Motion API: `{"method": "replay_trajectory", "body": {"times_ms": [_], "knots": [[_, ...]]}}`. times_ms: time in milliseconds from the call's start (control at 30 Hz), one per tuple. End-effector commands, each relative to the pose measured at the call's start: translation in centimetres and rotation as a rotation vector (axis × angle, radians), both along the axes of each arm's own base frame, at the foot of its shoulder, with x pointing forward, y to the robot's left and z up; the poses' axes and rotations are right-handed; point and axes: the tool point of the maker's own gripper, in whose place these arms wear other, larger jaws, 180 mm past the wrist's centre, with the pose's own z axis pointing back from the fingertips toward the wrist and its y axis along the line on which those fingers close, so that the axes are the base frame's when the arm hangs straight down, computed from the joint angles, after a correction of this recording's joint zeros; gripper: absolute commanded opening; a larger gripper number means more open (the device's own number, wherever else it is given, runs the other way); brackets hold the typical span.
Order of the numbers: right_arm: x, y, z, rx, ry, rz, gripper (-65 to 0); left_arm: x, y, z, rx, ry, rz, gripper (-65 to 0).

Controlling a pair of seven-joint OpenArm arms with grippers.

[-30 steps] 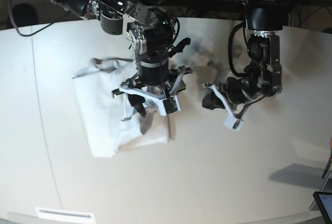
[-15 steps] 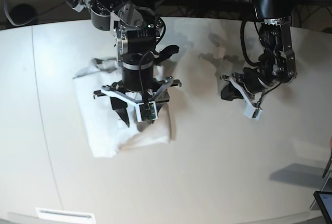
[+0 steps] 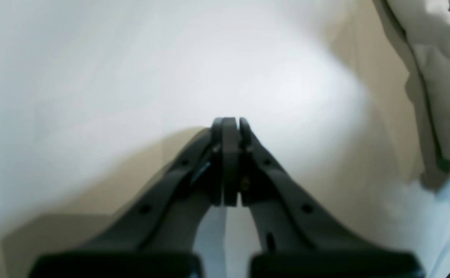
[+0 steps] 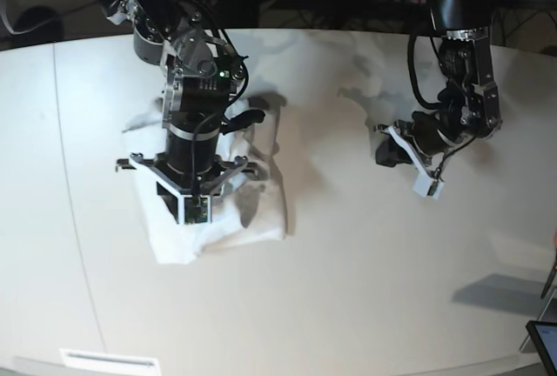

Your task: Fold the T-shirt properly

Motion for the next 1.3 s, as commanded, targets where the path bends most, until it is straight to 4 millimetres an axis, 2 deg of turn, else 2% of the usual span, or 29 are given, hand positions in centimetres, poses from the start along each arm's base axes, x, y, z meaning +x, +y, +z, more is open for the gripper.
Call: {"method": "replay_trajectory", "body": {"times_ms": [0,100,200,300,500,867,933,1000,1167,1267], "knots": [[0.9,-0.2,1.4,-0.015,-0.058,0.000,-60.1,1.1,0.3,1.6,-0.003,-0.056,-0.001,-65.0],[1.4,0.2,0.9,-0.042,-0.047,0.033,-60.1,1.3,0.1,1.9,-0.004,-0.066,-0.004,-65.0],[1.5,0.8,-0.6,-0.054,-0.009,0.046,-60.1,1.2,0.0,2.2,0.000,-0.075,-0.009,-65.0],[1.6,2.3,-1.7,-0.062,0.027,0.081,-60.1,1.3,-0.1,2.6,0.004,-0.089,-0.015,-65.0],[2.4,5.3,-1.0,-0.041,0.015,0.155,-60.2,0.9,-0.2,2.8,0.015,-0.096,-0.026,-65.0],[4.8,6.8,-3.3,-0.109,0.030,0.194,-60.2,0.3,-0.3,2.7,0.020,-0.090,-0.031,-65.0],[5.1,7.0,-4.4,-0.130,0.053,0.200,-60.2,0.3,-0.3,2.7,0.020,-0.090,-0.031,-65.0],[5.1,7.1,-5.4,-0.141,0.080,0.203,-60.2,0.3,-0.3,2.7,0.020,-0.090,-0.031,-65.0],[4.3,7.8,-7.7,-0.044,0.164,0.219,-60.2,0.3,-0.2,2.6,0.019,-0.089,-0.030,-65.0],[4.3,8.0,-7.7,-0.048,0.164,0.227,-60.2,0.4,-0.2,2.7,0.019,-0.090,-0.030,-65.0]]}}
